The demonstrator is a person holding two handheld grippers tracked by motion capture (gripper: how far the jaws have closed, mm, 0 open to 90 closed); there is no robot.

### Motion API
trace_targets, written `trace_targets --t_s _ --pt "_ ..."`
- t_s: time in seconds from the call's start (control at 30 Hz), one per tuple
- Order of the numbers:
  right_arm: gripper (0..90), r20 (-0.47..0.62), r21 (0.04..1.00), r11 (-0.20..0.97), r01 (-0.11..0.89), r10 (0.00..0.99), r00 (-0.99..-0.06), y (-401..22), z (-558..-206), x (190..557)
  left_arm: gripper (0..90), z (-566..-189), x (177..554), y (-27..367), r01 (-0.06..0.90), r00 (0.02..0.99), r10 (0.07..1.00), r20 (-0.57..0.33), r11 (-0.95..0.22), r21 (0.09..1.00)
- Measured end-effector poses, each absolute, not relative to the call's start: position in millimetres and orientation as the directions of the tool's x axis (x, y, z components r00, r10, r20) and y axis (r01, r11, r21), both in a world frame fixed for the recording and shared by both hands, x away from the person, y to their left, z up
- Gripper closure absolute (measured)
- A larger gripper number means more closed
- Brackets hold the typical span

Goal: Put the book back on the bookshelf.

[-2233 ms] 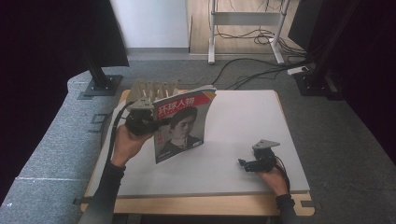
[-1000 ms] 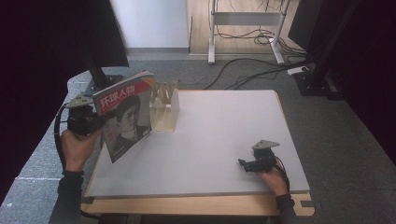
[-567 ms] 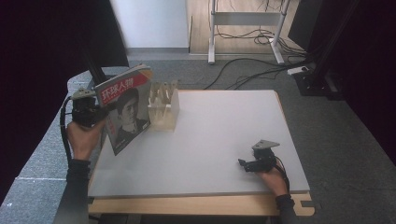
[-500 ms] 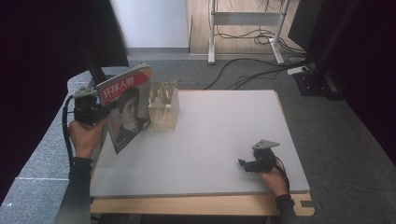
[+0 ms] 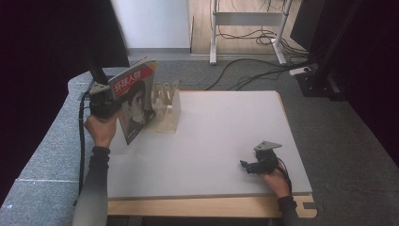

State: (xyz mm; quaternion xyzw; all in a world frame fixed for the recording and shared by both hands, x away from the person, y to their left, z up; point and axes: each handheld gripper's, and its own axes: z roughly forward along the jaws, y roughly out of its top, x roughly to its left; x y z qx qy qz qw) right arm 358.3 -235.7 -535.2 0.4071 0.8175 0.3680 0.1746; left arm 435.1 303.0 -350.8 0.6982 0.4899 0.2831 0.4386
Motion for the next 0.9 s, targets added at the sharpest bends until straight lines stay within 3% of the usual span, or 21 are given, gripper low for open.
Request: trace_targets --t_s 0.17,0.4,0.57,0.9 --pt "13.1 0.014 0.744 0.398 0.538 0.794 -0.607 -236 -535 358 86.5 -352 436 300 0.451 0.375 0.926 -0.034 -0.15 0.88" --pt "13.1 0.015 0.742 0.399 0.539 0.794 -0.608 -236 -535 358 85.6 -343 433 302 0.558 0.417 0.909 -0.013 -0.245 0.793" --pt "13.1 0.015 0.742 0.398 0.539 0.794 -0.608 -236 -535 358 84.8 -342 434 309 0.618 0.419 0.905 -0.074 -0.225 0.753" --pt "13.1 0.015 0.743 0.397 0.538 0.795 -0.607 -236 -535 358 87.3 -352 435 310 0.523 0.373 0.924 -0.086 -0.133 0.842"
